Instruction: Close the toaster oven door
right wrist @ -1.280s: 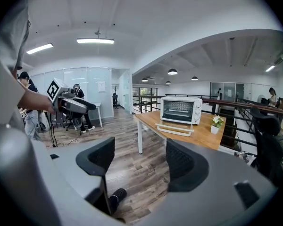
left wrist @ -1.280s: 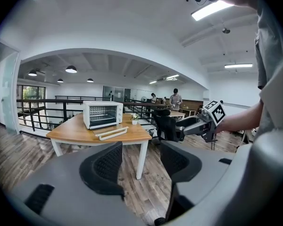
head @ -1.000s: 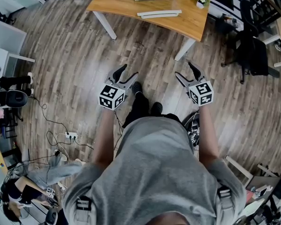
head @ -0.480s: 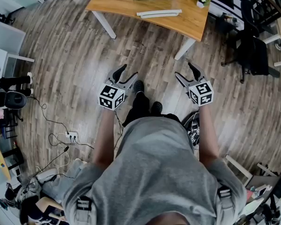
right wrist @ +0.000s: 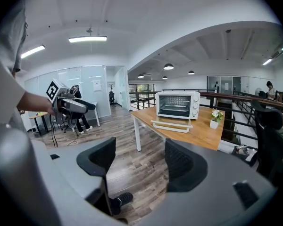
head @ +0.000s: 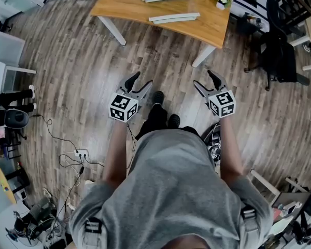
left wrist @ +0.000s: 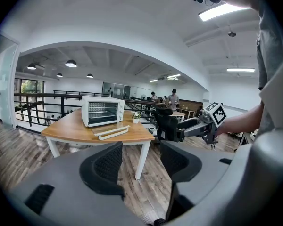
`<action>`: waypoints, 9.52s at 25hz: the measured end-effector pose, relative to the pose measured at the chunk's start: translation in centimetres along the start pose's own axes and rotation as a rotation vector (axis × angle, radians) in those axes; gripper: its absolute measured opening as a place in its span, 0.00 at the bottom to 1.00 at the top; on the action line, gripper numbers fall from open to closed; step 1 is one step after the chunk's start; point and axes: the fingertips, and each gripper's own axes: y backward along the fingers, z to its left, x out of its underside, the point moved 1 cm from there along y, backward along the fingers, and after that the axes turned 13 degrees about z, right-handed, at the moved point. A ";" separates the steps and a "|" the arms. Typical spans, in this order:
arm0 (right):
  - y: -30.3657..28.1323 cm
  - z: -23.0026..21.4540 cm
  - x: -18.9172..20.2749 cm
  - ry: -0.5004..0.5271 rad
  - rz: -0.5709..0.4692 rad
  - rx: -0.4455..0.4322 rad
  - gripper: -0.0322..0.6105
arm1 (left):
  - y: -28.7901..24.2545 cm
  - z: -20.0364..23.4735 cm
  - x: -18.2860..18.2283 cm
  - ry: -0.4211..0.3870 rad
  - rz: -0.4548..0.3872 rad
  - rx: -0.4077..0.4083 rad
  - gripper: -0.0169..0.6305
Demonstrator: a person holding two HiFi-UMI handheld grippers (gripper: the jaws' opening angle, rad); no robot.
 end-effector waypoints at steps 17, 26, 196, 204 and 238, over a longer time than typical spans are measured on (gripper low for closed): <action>-7.1 -3.5 -4.9 -0.047 0.033 0.018 0.57 | -4.1 8.6 -3.6 0.009 0.026 0.033 0.43; -10.8 -4.8 -6.6 -0.072 0.048 0.042 0.56 | -6.6 13.1 -4.8 0.005 0.036 0.064 0.43; -37.0 -35.2 -12.6 -0.233 0.277 -0.152 0.23 | -38.7 32.7 -10.0 0.203 0.254 0.128 0.36; -35.9 -35.1 -14.3 -0.260 0.238 -0.090 0.23 | -37.8 32.0 -11.3 0.235 0.183 0.209 0.23; -33.5 -37.2 -23.3 -0.457 0.002 -0.019 0.21 | -35.0 35.3 -20.0 0.320 -0.019 0.258 0.25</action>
